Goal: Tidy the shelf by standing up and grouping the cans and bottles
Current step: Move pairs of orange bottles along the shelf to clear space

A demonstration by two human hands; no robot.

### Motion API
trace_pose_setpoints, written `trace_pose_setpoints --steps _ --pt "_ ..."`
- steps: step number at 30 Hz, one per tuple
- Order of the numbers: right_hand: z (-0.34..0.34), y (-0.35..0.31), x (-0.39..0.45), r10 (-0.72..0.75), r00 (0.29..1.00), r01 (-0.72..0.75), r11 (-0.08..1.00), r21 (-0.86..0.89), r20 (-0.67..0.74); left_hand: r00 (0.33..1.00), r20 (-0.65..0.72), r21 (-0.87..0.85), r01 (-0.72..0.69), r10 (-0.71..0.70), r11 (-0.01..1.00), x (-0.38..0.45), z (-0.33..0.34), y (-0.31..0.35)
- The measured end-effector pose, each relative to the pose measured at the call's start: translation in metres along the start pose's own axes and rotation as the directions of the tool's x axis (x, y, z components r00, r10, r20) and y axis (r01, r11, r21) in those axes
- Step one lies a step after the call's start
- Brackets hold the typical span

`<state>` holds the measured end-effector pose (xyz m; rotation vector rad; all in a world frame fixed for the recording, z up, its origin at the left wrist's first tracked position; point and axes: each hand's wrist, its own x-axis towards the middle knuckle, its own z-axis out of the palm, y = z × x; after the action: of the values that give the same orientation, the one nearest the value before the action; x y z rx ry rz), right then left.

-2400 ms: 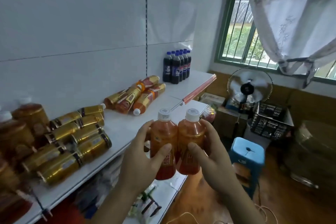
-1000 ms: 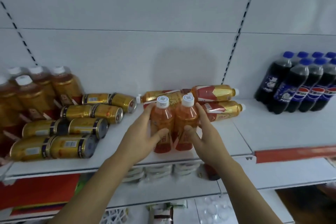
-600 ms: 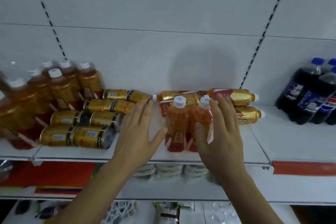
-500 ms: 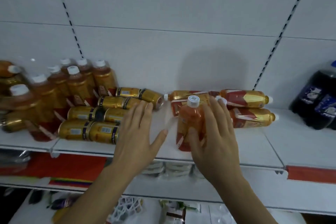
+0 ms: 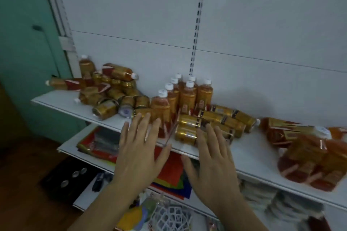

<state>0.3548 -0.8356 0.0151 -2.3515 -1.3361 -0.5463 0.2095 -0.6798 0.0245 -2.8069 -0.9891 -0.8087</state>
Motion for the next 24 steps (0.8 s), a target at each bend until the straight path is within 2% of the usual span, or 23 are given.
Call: trace_pose_setpoints --steps 5,12,18,24 --pt "0.036 -0.108 0.020 -0.100 0.988 0.098 0.995 0.023 0.122 0.990 0.025 0.073 0.139 -0.141 0.988 -0.029 -0.026 -0.112" --pt "0.092 -0.218 0.071 -0.211 0.967 0.198 0.975 0.097 0.143 0.958 -0.011 0.108 0.287 -0.287 0.952 -0.039 -0.043 -0.232" --pt "0.155 -0.292 0.132 -0.237 0.963 0.214 0.962 0.169 0.130 0.958 -0.005 0.157 0.284 -0.287 0.946 -0.013 -0.028 -0.328" --pt "0.205 -0.354 0.206 -0.189 0.975 0.160 0.962 0.223 0.117 0.966 0.046 0.161 0.245 -0.255 0.956 0.054 -0.017 -0.413"
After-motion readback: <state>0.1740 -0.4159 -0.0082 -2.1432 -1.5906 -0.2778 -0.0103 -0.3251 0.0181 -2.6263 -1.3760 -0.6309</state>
